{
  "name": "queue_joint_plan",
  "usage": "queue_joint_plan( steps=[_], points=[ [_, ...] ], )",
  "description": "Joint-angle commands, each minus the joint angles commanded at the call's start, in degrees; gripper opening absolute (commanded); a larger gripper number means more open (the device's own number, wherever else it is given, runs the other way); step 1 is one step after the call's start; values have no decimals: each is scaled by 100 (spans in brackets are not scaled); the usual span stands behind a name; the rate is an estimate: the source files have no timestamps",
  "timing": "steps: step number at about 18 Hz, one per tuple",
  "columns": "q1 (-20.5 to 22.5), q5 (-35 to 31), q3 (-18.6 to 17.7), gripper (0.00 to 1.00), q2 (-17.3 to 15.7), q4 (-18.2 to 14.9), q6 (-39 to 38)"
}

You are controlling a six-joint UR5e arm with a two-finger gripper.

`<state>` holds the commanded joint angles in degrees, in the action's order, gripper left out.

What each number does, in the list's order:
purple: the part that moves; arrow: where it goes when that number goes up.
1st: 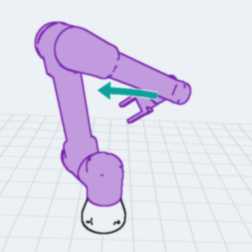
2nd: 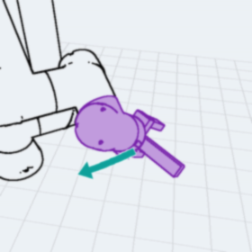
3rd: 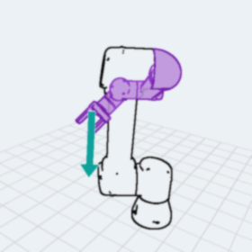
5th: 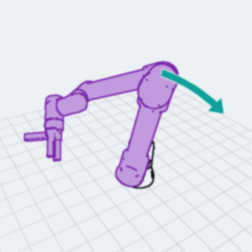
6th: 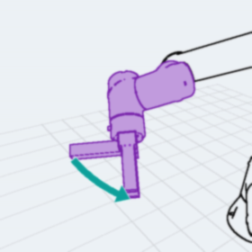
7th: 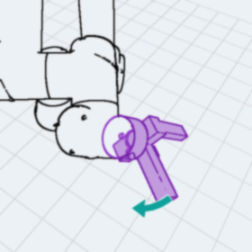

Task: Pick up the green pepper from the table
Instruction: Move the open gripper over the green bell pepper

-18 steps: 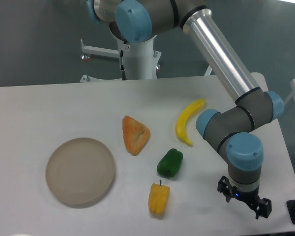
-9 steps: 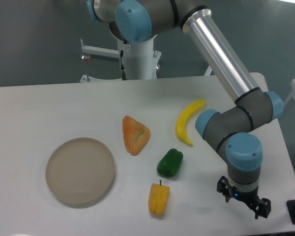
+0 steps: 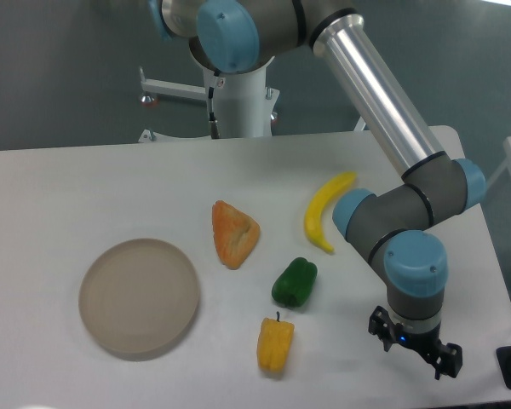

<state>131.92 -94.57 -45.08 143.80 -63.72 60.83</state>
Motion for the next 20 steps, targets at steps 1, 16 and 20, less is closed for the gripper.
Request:
queue_joint_plan(
  steps=[1,16,20],
  points=[
    [0,61,-97,100,-97,0,-97],
    [475,1563,-2408,100,-1723,-132,-1195],
    [422,1899,-2979,100,-1987,-79,-1302]
  ],
)
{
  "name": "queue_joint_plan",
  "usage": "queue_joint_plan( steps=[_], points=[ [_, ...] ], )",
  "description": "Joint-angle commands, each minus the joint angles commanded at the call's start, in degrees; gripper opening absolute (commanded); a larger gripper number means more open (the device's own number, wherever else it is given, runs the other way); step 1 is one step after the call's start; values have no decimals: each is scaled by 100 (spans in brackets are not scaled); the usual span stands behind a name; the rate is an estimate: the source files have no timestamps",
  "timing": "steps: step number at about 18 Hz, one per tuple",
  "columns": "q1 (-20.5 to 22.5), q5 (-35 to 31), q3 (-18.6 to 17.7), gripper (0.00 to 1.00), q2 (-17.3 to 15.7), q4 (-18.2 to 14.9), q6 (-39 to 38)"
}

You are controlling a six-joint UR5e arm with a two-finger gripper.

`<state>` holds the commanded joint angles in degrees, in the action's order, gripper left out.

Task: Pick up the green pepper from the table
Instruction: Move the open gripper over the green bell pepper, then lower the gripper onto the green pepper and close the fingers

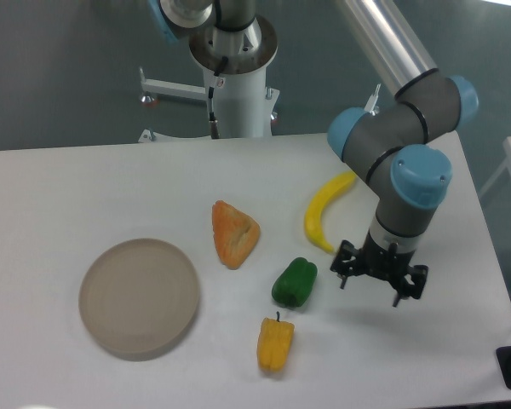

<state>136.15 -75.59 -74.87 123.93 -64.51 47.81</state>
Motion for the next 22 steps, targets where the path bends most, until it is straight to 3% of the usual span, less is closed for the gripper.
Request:
queue_joint_plan(
  steps=[4,22],
  points=[
    [-97,-26,-449,100,-124,79,52],
    [-317,-35,-696,100,-168,167,79]
  ],
)
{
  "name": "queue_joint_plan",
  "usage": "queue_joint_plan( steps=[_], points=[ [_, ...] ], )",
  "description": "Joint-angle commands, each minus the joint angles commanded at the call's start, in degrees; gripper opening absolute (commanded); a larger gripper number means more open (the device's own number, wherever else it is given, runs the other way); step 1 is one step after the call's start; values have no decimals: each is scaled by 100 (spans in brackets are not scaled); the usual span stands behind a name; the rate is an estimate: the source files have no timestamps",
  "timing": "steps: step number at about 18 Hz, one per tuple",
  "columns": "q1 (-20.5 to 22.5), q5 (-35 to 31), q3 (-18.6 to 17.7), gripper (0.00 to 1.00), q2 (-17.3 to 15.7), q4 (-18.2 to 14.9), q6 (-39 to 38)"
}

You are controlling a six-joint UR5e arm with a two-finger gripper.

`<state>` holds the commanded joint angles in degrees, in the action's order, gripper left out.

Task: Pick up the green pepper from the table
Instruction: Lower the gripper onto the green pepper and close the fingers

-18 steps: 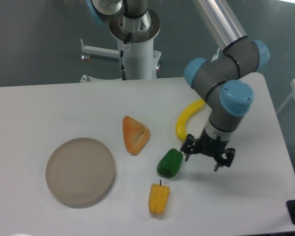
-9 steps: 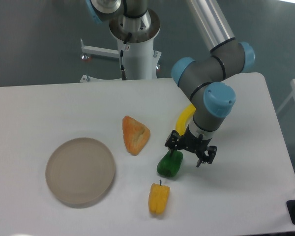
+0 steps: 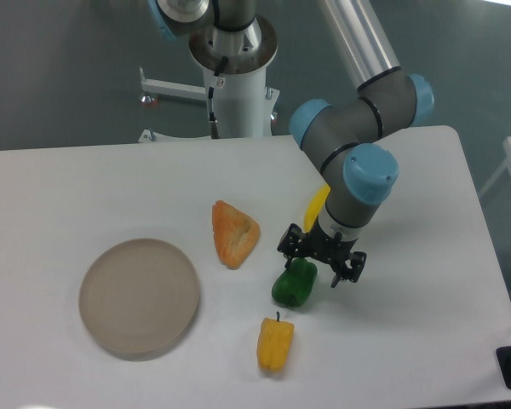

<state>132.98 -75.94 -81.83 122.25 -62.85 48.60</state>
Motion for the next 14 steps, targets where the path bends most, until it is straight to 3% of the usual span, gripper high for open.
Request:
queue_joint_plan(
  steps=[10,12,14],
  points=[
    [-88,-9,-211,98,70,308,-9],
    [-79,-9,-193,60,62,299,0],
    [-71,-9,-193,35,53,299,0]
  ],
)
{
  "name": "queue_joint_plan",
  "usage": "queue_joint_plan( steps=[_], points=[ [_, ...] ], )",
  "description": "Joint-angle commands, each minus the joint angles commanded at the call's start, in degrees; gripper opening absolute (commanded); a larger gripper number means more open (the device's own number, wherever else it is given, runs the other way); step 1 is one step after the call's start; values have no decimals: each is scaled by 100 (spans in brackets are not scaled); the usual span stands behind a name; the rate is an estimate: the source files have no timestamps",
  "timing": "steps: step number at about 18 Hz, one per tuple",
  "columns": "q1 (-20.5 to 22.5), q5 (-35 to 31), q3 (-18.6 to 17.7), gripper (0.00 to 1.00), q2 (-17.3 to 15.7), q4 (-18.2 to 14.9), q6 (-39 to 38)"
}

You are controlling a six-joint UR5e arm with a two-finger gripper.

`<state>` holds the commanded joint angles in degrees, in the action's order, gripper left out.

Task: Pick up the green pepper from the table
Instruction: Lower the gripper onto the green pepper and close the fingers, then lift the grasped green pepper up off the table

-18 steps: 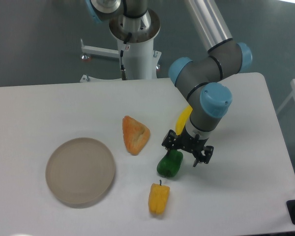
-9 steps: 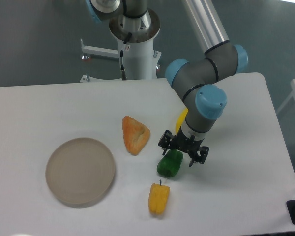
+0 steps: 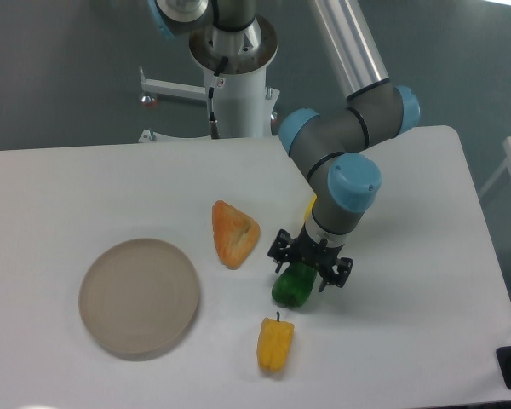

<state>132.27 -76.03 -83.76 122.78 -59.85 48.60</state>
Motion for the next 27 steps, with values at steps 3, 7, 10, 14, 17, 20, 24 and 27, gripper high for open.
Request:
queue_joint_plan(
  steps=[3,7,10,14,17,20,24,27],
  points=[
    [0,-17,17,24,-9,0,0],
    [9,-61,184,23,-61,-35,52],
    [18,-385,456,23,-228,-105,281],
    [44,-579,1132,24,-352,-999,701],
    [175,-913,1318,24,-430,-1222,1352],
    [342,-1090,1318,24,-544,-1257,1827],
    [369,-1116,1318,24,-563,-1266,1977],
    [352,-1125,1310,24,-554,-1231,1986]
  ],
)
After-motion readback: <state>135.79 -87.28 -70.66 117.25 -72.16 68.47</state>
